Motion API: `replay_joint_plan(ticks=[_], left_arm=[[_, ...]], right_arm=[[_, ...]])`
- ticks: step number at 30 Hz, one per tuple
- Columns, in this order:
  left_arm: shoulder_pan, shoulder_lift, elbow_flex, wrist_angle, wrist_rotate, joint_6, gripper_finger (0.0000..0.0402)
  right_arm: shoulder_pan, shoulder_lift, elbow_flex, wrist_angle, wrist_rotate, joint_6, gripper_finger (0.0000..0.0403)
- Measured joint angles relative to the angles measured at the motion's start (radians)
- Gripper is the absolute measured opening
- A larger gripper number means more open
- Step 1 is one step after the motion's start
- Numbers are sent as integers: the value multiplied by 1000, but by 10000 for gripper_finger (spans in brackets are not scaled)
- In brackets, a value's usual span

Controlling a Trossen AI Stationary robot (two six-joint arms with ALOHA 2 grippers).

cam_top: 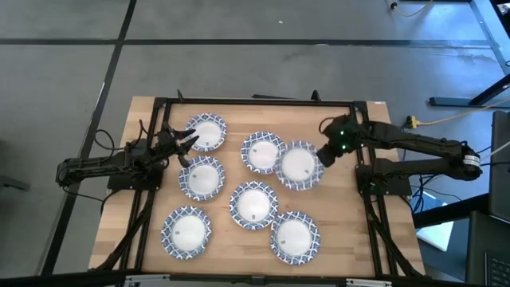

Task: Nest bowls inside each other
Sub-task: Stack the bowl on top of the bowl on the table

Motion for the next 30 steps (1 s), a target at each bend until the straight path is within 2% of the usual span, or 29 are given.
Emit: replay_joint_plan(ticks=[6, 12, 22, 30], left_arm=[[0, 0, 0, 0, 0, 0, 124], [0, 0, 0, 0, 0, -1, 124], [0, 0, 0, 0, 0, -1, 124], [0, 0, 0, -8, 0, -1, 124]], right_arm=[[-36, 55, 68, 188, 32, -67, 8], [-44, 227, 99, 346, 15, -152, 8], [-44, 537, 255, 414, -15, -263, 8], [-44, 659, 317, 378, -53, -286, 7]])
